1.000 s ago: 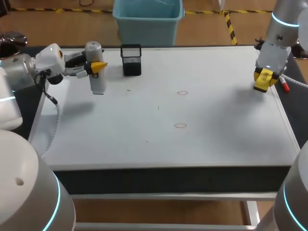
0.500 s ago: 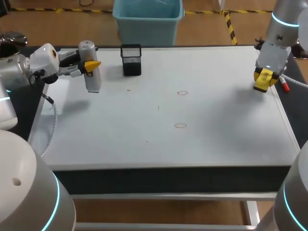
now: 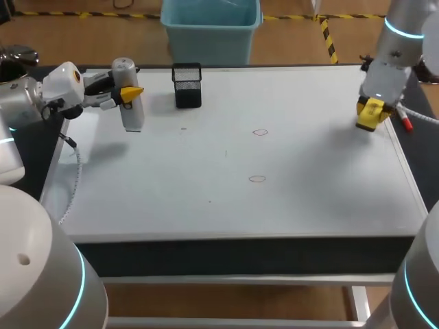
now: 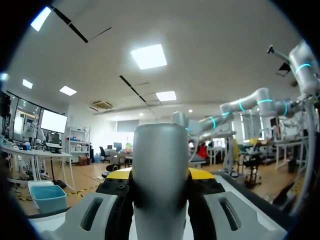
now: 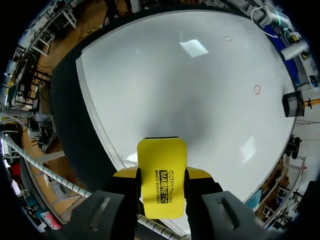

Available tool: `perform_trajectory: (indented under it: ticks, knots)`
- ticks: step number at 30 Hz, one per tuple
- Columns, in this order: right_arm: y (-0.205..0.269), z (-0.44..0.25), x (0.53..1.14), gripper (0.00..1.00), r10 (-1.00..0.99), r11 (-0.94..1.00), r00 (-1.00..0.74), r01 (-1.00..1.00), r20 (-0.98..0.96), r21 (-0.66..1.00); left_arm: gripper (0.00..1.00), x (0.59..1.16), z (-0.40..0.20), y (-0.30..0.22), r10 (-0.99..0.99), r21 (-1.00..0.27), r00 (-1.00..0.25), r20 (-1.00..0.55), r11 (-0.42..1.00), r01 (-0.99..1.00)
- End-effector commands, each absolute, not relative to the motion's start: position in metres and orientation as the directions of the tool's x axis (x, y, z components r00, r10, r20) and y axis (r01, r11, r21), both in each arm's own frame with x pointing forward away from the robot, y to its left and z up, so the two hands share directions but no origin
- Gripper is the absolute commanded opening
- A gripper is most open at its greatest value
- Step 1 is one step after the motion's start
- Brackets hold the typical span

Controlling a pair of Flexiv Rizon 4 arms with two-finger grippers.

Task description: Pick up the inspection probe, press it on each red-marked spot on the whiteboard one by one, put down the probe, pick up the eraser, and wipe off all the red marks.

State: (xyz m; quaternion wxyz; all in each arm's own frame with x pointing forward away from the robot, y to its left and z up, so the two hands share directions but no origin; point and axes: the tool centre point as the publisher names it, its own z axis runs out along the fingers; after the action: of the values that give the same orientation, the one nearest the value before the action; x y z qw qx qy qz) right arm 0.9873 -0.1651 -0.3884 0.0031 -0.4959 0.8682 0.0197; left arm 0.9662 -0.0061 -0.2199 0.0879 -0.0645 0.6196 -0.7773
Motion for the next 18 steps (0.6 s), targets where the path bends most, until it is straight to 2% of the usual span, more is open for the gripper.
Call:
perform_trajectory:
  ticks: [1,11,18]
  knots:
    - [-0.136,-0.384,0.951,0.0,-0.871,0.492,-0.491,-0.87,-0.036,-0.031,0.0,0.967,-0.22,-0.006,-0.215,-0.974,-0.977,-0.01,-0.219,0.058]
    - [-0.047,-0.382,0.88,0.0,-0.945,0.328,-0.328,-0.945,-0.007,0.004,0.0,0.967,-0.22,-0.006,-0.215,-0.974,-0.977,-0.01,-0.219,0.058]
    - [0.016,-0.374,0.843,0.0,-0.975,0.217,-0.219,-0.976,0.043,-0.034,0.0,0.967,-0.22,-0.006,-0.215,-0.974,-0.977,-0.01,-0.219,0.058]
